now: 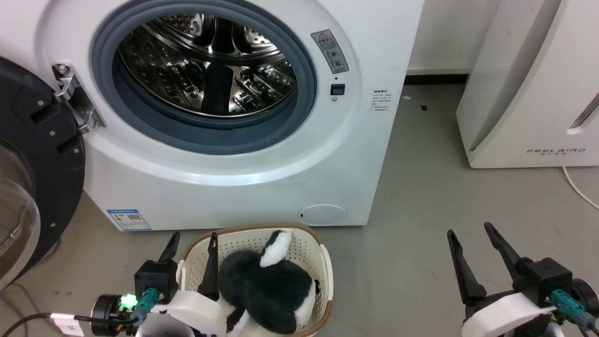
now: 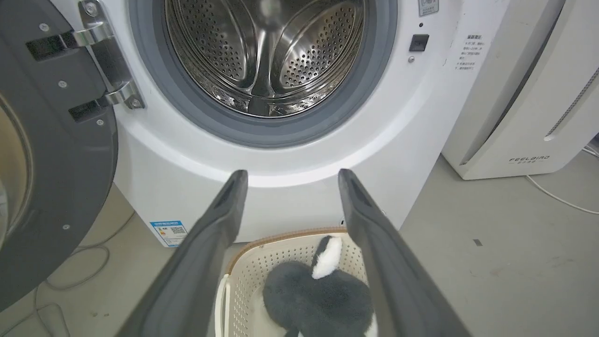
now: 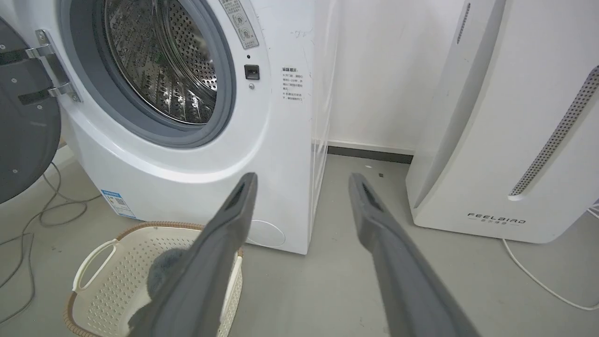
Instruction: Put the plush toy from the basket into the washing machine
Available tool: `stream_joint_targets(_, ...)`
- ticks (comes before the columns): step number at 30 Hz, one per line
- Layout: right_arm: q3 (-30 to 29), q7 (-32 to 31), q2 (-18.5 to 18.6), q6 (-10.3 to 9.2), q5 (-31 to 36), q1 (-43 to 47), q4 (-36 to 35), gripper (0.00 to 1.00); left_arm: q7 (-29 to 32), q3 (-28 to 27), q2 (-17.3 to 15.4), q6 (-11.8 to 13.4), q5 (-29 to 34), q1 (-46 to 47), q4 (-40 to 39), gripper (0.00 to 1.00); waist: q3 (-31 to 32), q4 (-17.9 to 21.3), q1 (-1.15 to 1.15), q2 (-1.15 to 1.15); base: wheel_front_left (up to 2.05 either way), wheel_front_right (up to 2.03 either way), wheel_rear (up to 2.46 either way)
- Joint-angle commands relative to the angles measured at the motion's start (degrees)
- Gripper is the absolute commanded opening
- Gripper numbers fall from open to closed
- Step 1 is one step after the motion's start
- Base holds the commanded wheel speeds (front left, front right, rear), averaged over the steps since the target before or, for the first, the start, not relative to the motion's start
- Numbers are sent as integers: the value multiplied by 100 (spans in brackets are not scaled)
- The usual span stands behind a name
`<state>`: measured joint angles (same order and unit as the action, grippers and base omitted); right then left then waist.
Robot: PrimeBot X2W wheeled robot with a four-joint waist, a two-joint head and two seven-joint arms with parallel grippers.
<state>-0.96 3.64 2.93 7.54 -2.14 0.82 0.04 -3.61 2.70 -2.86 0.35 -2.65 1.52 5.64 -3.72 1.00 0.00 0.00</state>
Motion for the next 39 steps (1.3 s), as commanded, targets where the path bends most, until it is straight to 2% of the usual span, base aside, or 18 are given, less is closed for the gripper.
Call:
stream_joint_targets(1, -11, 58, -1, -1, -75, -83, -1, 100, -55, 14, -1, -12, -21, 109, 81, 100, -60, 17, 0, 0, 0, 0, 0)
stream_joint_targets(21, -70, 296, -2, -2, -305, -341, -151, 100, -295, 83, -80, -111, -120, 740, 1025, 100, -818, 203, 0, 0, 0, 0, 0)
stream_joint_targets(39, -32, 522, -3, -3, -406, -632, -224, 100, -522, 269, -274, -277, -249, 1753, 2549, 100, -1772, 509, 0, 0, 0, 0, 0)
